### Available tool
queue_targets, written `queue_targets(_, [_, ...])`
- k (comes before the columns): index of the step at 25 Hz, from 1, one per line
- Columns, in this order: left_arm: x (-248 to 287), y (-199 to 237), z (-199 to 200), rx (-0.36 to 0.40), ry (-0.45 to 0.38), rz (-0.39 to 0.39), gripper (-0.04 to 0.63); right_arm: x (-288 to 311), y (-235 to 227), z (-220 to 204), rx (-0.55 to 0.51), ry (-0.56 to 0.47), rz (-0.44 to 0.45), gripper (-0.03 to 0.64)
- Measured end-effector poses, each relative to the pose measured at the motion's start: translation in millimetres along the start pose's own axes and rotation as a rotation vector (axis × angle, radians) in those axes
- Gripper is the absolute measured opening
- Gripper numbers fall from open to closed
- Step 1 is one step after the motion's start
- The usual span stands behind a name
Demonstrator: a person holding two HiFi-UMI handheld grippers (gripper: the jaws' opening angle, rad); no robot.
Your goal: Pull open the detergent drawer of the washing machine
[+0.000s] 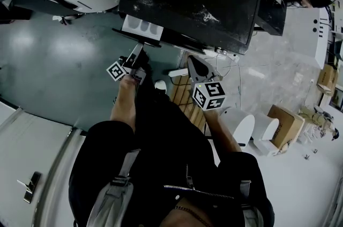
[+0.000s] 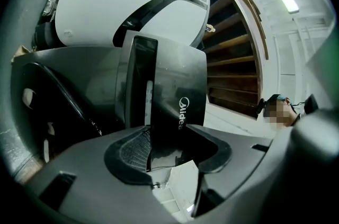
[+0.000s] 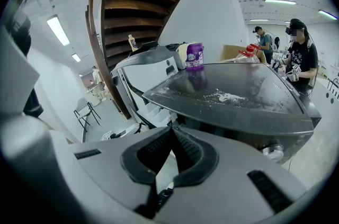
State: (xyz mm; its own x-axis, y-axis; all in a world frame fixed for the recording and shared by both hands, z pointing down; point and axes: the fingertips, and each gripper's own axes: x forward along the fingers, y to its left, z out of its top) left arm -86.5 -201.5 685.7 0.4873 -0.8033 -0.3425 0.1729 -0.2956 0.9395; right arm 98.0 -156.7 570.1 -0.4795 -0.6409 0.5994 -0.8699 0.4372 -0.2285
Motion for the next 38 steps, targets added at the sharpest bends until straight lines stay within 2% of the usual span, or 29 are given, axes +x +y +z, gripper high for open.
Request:
queue_targets(8, [-18.0, -7.3, -9.0, -0.011, 0.025, -0.012, 0.196, -9.5, -1.0, -2.2, -0.007, -0.004, 0.000, 0.006])
queue_targets(23, [-65.2, -16.9, -20.6, -0.022, -0.007, 0.021, 0.196, -15.3, 13.3, -4.3, -0.041, -0.013, 0.038, 0.006])
queue_targets(29, [-84.0, -9.9, -25.3, -0.029, -0.027, 0.095, 0.086, -22.5, 16.6, -7.2, -0.051, -0.018, 0.049, 0.006])
queue_targets(33, [-90.8, -12.8, -23.2, 0.062, -0.006, 0.192, 0.057, -28.7, 16.9, -5.7, -0.060, -0.035, 0.052, 0.006])
queue_targets(38, [-90.2, -31.3, -27.8, 0.203, 0.095, 0.292, 0.029, -37.4, 19.4, -4.2, -0.081, -0.060, 0.058, 0.006])
